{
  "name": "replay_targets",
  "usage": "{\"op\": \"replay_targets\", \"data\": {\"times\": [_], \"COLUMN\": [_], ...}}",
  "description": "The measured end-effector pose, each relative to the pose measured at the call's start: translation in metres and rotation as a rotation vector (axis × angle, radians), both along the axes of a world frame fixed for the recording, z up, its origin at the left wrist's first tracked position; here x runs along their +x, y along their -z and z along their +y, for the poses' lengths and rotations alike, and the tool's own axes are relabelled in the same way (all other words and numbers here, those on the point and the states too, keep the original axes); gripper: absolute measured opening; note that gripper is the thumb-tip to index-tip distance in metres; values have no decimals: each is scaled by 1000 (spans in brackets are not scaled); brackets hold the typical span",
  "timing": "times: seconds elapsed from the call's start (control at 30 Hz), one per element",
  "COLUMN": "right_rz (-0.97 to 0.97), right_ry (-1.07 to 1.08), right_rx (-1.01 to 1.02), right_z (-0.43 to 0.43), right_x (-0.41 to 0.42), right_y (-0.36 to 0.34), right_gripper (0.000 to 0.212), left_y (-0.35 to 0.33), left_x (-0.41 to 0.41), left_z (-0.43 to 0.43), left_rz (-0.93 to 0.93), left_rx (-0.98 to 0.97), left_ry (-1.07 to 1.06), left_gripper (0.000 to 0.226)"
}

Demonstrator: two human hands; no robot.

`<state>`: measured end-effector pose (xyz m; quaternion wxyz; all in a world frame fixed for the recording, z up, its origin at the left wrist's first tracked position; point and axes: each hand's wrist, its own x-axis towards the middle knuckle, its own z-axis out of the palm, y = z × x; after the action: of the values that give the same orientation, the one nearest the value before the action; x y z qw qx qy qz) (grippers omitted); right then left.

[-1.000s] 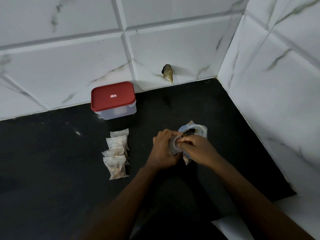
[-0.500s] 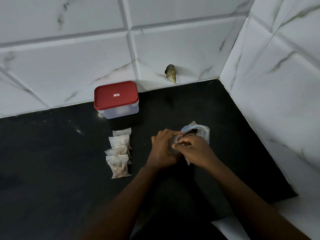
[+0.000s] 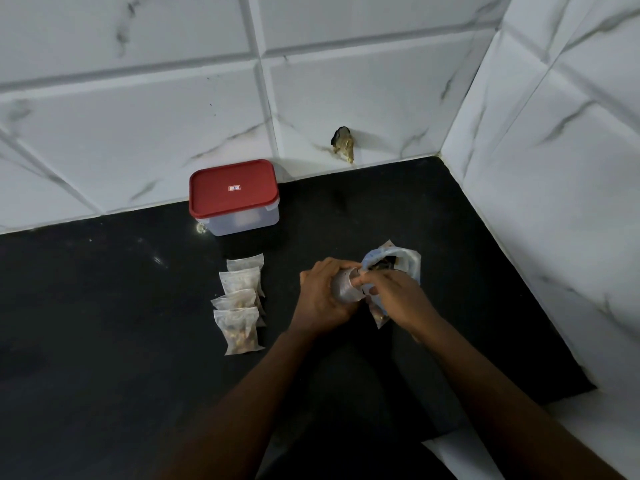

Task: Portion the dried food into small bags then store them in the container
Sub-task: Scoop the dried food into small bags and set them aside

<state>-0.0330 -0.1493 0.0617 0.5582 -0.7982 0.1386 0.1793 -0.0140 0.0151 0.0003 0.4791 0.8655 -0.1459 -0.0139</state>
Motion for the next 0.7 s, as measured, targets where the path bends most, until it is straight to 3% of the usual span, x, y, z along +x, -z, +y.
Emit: {"op": "replay_targets", "data": {"times": [0.17, 0.33, 0.53, 0.7], "right_rz": [-7, -57, -252, -211], "right_ry": [-104, -200, 16, 22], "right_rx": [-245, -325, -399, -516], "right_z": [-4, -5, -35, -64], "right_x": [2, -3, -3, -5], "right_y": [5, 3, 9, 19], "right_gripper": [32, 37, 14, 34], "left_y": [-5, 3, 4, 8], "left_x": [0, -1, -5, -7], "left_z": [1, 2, -3, -9], "left_rz": [-25, 18, 142, 268], "left_rx": [-17, -5, -88, -196], "left_ry": [-9, -22, -80, -111], "left_gripper": [45, 46, 49, 55]}}
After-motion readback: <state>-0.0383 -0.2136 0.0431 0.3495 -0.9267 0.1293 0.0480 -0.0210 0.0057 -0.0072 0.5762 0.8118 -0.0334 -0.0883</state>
